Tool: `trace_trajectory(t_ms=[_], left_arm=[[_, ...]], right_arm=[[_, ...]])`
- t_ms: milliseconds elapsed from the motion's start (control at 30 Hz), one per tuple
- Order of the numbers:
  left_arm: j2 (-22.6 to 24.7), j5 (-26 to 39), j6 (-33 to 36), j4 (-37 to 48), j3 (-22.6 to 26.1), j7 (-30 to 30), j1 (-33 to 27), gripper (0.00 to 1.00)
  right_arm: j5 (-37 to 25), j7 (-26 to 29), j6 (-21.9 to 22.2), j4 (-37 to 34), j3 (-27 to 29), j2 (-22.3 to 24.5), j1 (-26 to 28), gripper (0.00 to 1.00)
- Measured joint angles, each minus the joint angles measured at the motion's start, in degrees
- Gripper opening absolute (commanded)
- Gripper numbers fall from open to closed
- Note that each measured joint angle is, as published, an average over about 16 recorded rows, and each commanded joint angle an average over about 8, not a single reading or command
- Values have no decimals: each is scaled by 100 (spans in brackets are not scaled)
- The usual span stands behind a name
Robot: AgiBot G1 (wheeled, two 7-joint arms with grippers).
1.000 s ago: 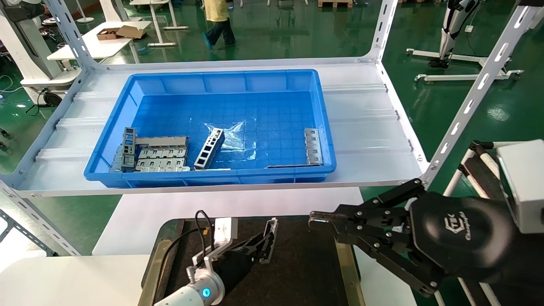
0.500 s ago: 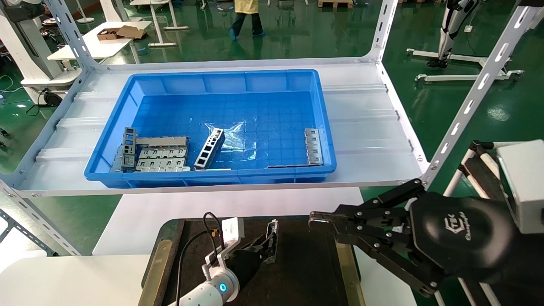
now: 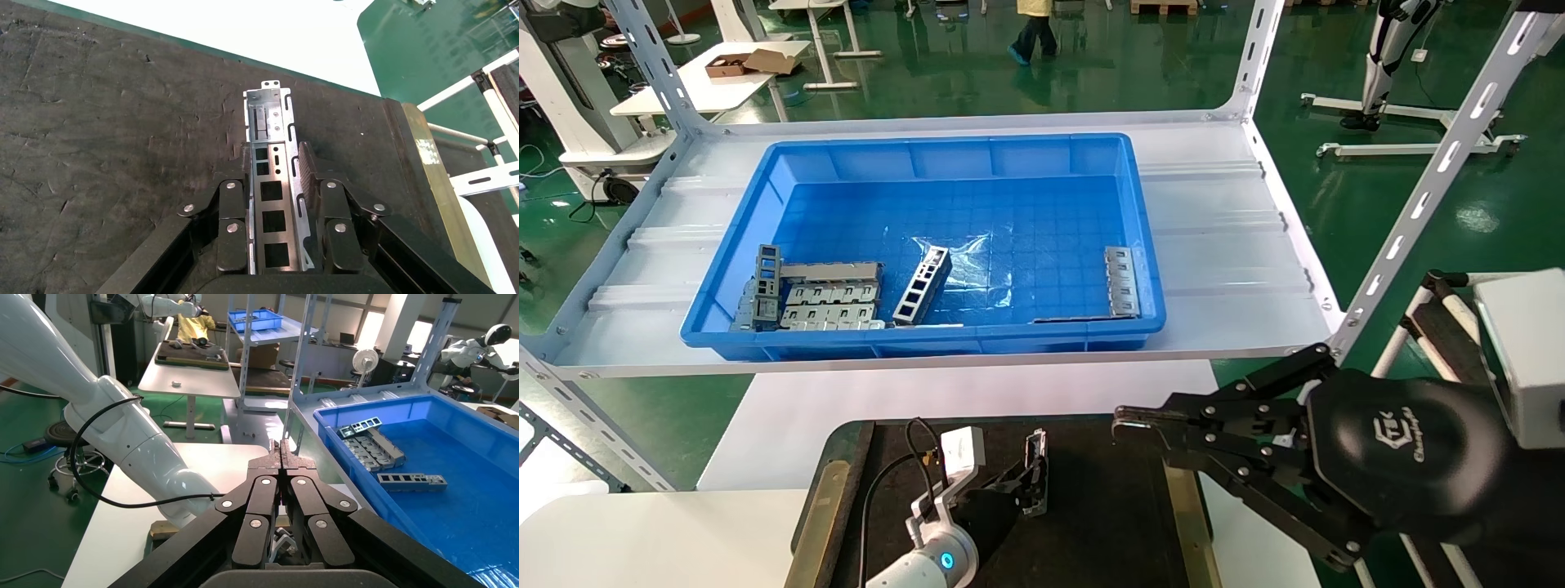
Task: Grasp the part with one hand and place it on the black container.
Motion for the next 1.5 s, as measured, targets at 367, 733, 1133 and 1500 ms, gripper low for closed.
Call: trace_trajectory(t_ms=[367,733,1133,1500], left_arm=[[-90,-56,-203,-277,162,67,-46,100],[-744,514,148,-1268,18,257,-14,100],[-2058,1119,1703,-2778,-689,743,180,100],[-2904,718,3810,-3169,-1742,1889,444,100]], right_arm=[[0,0,0,0,0,0,0,100],[0,0,0,0,-1,0,0,100],[1,-1,0,0,-1,0,0,100],[1,-1,1,0,-1,1,0,100]])
